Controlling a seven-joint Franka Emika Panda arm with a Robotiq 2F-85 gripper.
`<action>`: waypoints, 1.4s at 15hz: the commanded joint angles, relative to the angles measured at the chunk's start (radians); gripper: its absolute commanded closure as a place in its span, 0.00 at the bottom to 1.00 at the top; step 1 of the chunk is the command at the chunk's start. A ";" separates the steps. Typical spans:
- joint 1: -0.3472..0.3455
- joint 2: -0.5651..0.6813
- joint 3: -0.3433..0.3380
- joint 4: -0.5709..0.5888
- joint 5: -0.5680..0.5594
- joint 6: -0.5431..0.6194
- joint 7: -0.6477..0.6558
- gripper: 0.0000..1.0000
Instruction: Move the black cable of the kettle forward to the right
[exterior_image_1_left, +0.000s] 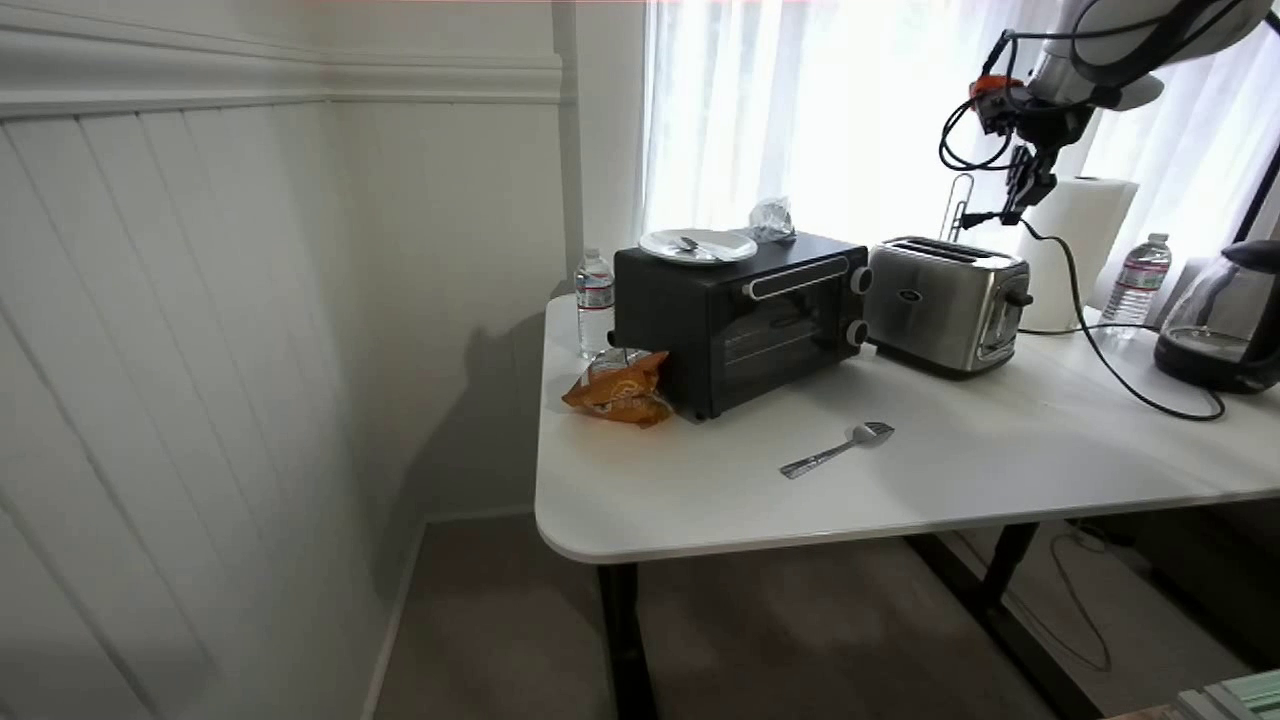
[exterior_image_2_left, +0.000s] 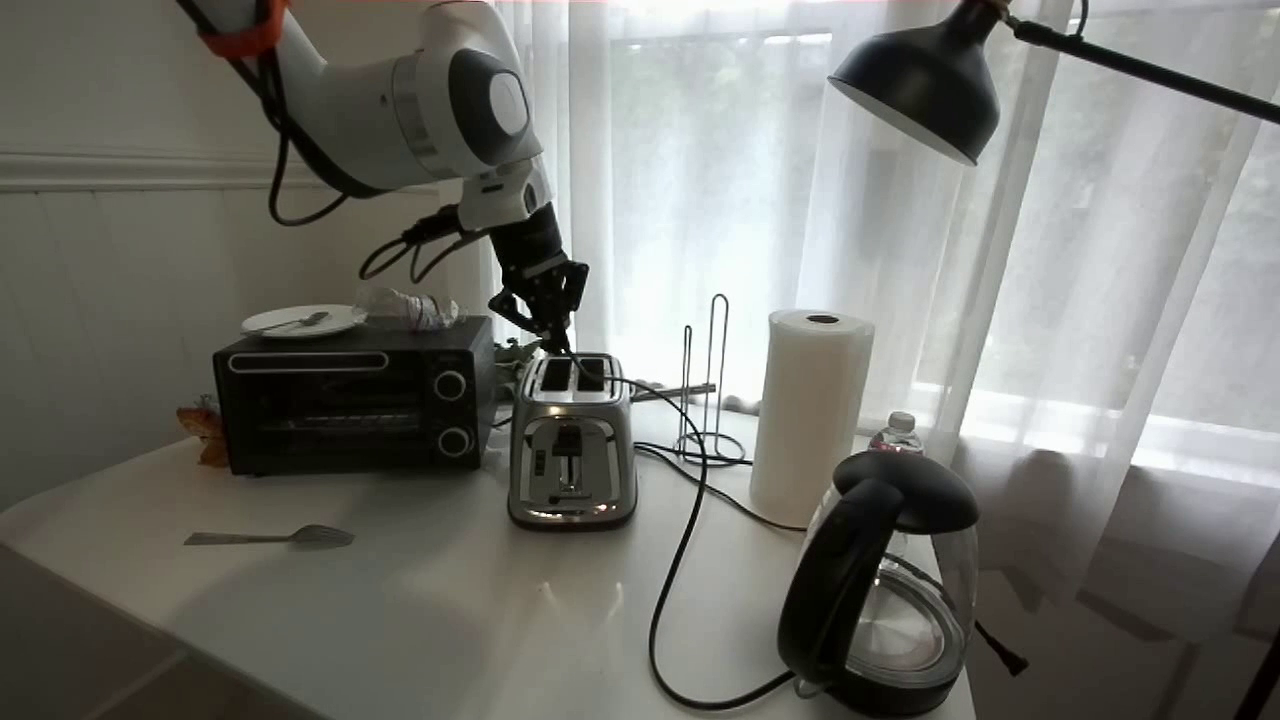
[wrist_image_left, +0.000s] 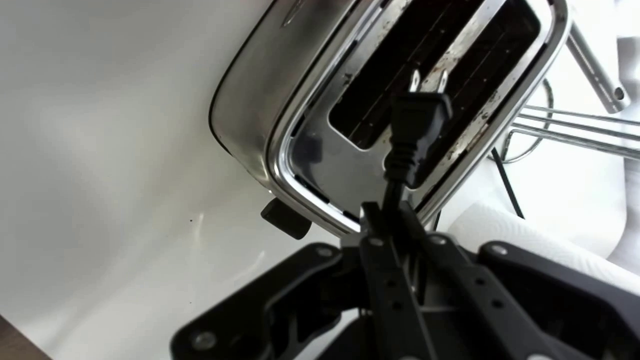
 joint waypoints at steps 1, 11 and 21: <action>-0.002 0.066 -0.002 0.088 0.006 -0.035 0.103 0.97; 0.006 0.372 -0.097 0.480 0.069 -0.206 0.428 0.98; -0.068 0.666 -0.122 0.809 0.252 -0.364 0.377 0.98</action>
